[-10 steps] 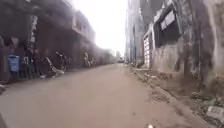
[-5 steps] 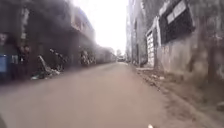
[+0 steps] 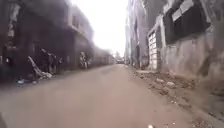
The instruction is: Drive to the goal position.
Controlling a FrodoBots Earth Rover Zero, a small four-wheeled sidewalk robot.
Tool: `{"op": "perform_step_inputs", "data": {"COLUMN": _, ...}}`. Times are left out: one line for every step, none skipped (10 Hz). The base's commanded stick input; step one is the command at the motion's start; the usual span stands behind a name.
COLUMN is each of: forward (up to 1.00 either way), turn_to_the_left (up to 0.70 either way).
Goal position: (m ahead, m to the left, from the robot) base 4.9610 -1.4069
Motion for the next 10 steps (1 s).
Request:
{"op": "perform_step_inputs", "data": {"forward": 1.00, "turn_to_the_left": 0.00}}
{"op": "perform_step_inputs", "data": {"forward": 1.00, "turn_to_the_left": 0.00}}
{"op": "perform_step_inputs", "data": {"forward": 1.00, "turn_to_the_left": 0.00}}
{"op": "perform_step_inputs", "data": {"forward": 1.00, "turn_to_the_left": 0.00}}
{"op": "perform_step_inputs", "data": {"forward": 1.00, "turn_to_the_left": 0.00}}
{"op": "perform_step_inputs", "data": {"forward": 1.00, "turn_to_the_left": 0.00}}
{"op": "perform_step_inputs", "data": {"forward": 1.00, "turn_to_the_left": 0.00}}
{"op": "perform_step_inputs", "data": {"forward": 1.00, "turn_to_the_left": 0.00}}
{"op": "perform_step_inputs", "data": {"forward": 1.00, "turn_to_the_left": 0.00}}
{"op": "perform_step_inputs", "data": {"forward": 1.00, "turn_to_the_left": 0.00}}
